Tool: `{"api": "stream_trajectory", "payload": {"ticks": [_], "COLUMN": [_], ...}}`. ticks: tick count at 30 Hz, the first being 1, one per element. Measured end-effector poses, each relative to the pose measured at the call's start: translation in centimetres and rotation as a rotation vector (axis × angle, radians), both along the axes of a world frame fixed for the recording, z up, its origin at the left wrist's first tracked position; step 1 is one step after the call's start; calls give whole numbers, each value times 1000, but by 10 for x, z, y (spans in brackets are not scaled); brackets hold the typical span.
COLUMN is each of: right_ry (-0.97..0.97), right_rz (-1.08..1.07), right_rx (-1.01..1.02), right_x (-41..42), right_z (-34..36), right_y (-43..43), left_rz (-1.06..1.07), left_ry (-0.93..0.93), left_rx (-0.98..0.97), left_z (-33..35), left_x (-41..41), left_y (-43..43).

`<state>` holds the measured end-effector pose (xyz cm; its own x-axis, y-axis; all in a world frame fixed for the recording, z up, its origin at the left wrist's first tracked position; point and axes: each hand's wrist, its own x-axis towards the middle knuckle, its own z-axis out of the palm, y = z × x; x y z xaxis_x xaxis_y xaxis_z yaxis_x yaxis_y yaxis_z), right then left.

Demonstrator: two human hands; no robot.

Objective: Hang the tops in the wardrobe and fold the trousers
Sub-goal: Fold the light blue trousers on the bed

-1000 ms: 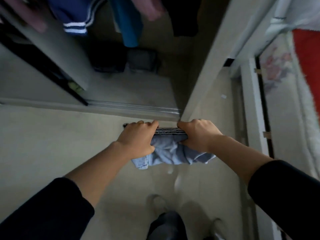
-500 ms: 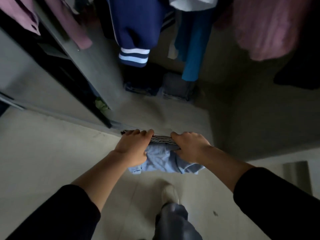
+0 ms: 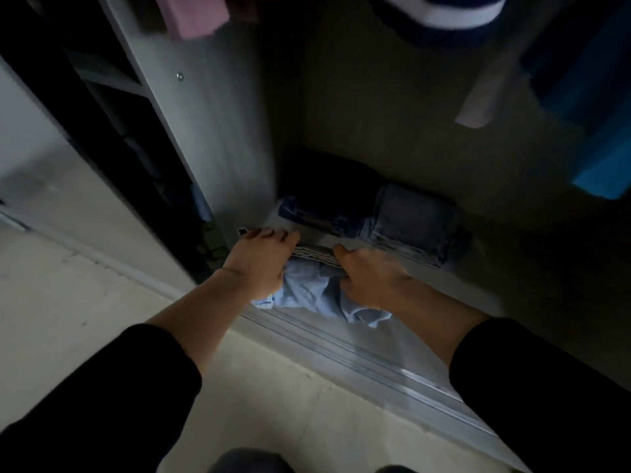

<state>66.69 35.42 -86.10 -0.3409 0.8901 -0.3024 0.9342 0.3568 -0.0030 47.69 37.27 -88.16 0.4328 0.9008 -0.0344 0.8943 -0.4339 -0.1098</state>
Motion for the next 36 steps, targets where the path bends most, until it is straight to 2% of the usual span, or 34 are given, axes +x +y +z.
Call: {"api": "stream_trajectory", "payload": {"ticks": [5, 8, 11, 14, 19, 24, 27, 29, 32, 36], "right_ry": [-105, -33, 62, -37, -13, 36, 132, 181, 202, 222], "right_rz": [61, 105, 51, -18, -117, -141, -140, -152, -184, -219], "right_rx": [227, 291, 165, -60, -71, -150, -243, -302, -317, -291], "right_x": [-20, -31, -39, -53, -64, -66, -54, -47, -44, -45], "right_z": [-34, -76, -127, -169, -192, -200, -196, -185, -160, -110], "right_y": [41, 46, 36, 25, 35, 37, 36, 36, 33, 19], "left_rz": [11, 82, 139, 157, 167, 268, 328, 384, 433, 455], "left_ry": [1, -45, -20, 28, -28, -74, -102, -59, -146, -214], "left_rx": [272, 359, 230, 25, 149, 77, -53, -198, -366, -425], "left_z": [-38, -74, -128, -171, -175, -175, -168, -160, -138, -96], "left_x": [-18, -32, -48, -60, -63, -57, -53, -55, -53, -42], "left_y": [41, 45, 31, 11, 21, 30, 25, 25, 25, 8]}}
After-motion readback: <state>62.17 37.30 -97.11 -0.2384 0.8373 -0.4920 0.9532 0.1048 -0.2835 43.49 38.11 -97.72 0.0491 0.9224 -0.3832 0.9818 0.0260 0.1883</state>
